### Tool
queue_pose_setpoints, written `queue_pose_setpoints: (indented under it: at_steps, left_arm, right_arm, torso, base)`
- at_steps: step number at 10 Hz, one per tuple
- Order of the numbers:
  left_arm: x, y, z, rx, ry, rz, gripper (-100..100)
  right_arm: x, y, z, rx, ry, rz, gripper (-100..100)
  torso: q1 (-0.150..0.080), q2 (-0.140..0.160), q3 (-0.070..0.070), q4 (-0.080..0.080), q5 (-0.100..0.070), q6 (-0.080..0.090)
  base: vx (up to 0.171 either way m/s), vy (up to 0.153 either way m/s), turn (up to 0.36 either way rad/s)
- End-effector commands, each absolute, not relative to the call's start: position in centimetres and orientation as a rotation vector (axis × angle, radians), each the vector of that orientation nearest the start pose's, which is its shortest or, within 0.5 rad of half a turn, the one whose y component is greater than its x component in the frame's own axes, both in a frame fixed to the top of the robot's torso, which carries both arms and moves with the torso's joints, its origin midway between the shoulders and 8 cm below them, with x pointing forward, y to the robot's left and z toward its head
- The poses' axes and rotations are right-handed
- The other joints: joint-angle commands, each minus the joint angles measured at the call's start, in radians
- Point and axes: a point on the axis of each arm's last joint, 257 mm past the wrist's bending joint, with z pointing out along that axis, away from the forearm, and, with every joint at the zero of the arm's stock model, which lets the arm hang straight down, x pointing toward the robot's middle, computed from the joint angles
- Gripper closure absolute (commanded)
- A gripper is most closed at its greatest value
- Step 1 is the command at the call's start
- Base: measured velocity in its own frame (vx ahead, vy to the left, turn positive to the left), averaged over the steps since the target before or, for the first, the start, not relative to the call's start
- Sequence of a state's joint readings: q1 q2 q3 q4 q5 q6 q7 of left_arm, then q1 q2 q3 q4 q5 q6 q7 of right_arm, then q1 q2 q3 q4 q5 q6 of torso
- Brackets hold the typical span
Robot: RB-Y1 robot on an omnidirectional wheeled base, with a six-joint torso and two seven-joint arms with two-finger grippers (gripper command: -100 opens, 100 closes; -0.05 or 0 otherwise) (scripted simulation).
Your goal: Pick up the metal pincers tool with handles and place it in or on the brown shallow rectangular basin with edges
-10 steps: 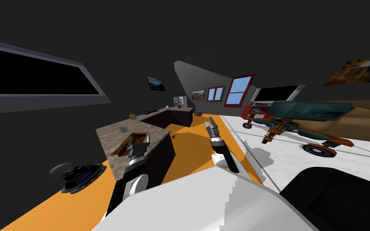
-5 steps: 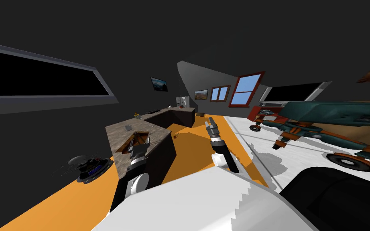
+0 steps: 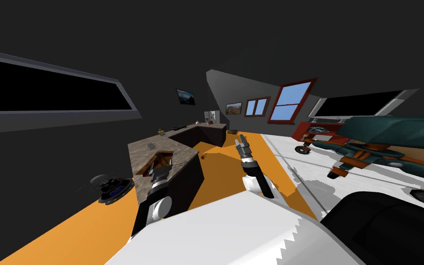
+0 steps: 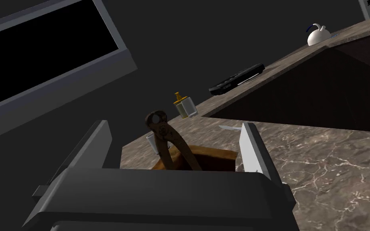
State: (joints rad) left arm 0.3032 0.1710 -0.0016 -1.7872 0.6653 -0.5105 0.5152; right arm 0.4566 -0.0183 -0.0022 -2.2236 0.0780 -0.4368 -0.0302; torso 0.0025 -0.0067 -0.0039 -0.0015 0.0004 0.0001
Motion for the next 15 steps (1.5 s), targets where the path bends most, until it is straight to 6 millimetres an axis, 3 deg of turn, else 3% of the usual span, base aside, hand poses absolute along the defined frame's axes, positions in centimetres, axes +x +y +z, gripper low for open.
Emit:
queue_pose_setpoints:
  at_steps: [1,7,11,14,15]
  left_arm:
    - [43.1,36.6,-15.3,-1.492,0.118,-1.981,-100]
    - [44.2,37.7,-19.4,-1.627,-0.053,-2.021,-100]
    - [44.5,36.6,-22.8,-1.736,-0.248,-2.043,-100]
    - [44.6,36.2,-23.4,-1.756,-0.288,-2.043,-100]
    - [44.6,36.1,-23.4,-1.757,-0.291,-2.043,0]
  right_arm:
    - [37.0,-27.0,0.0,0.674,0.719,1.273,0]
    - [37.0,-27.0,0.0,0.674,0.719,1.272,0]
    - [37.0,-27.0,0.0,0.674,0.719,1.273,0]
    - [37.0,-27.0,0.0,0.673,0.719,1.273,0]
    - [37.0,-27.0,0.0,0.673,0.719,1.273,0]
  torso:
    - [0.000,0.000,0.000,0.000,0.000,0.000]
    - [0.002,-0.001,-0.001,0.000,0.001,0.000]
    - [0.002,-0.002,-0.001,0.000,0.001,0.000]
    - [0.002,0.002,0.001,0.000,0.000,0.000]
    - [0.000,0.004,0.002,0.001,0.000,0.000]
  base:
    - [0.084,0.028,0.097]
    - [0.098,0.055,0.078]
    - [0.111,0.063,0.060]
    - [0.055,0.043,0.014]
    - [0.006,0.004,0.000]
